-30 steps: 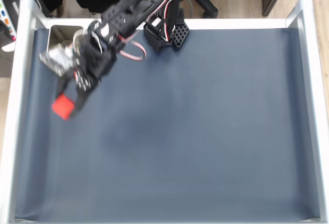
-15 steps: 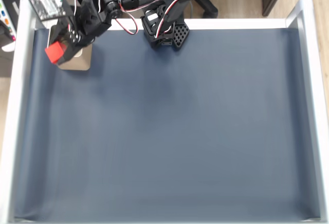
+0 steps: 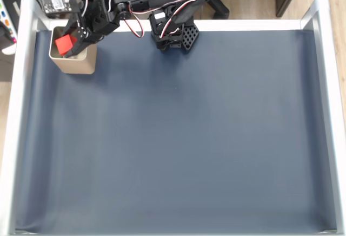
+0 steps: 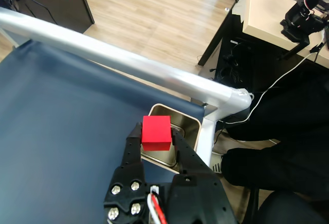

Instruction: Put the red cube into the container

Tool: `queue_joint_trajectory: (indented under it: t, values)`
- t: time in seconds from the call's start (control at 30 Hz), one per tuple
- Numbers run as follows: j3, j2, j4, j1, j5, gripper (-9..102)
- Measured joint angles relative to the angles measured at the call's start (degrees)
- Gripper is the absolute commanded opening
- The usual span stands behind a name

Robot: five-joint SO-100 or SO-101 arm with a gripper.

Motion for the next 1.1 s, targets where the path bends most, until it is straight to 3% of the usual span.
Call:
queue_joint_trajectory:
  t: [0.87, 1.1]
  values:
    - [8.0, 0.62, -11.51, 3.69, -1.93, 0]
    - [10.28, 1.14, -13.27, 3.78, -2.2, 8]
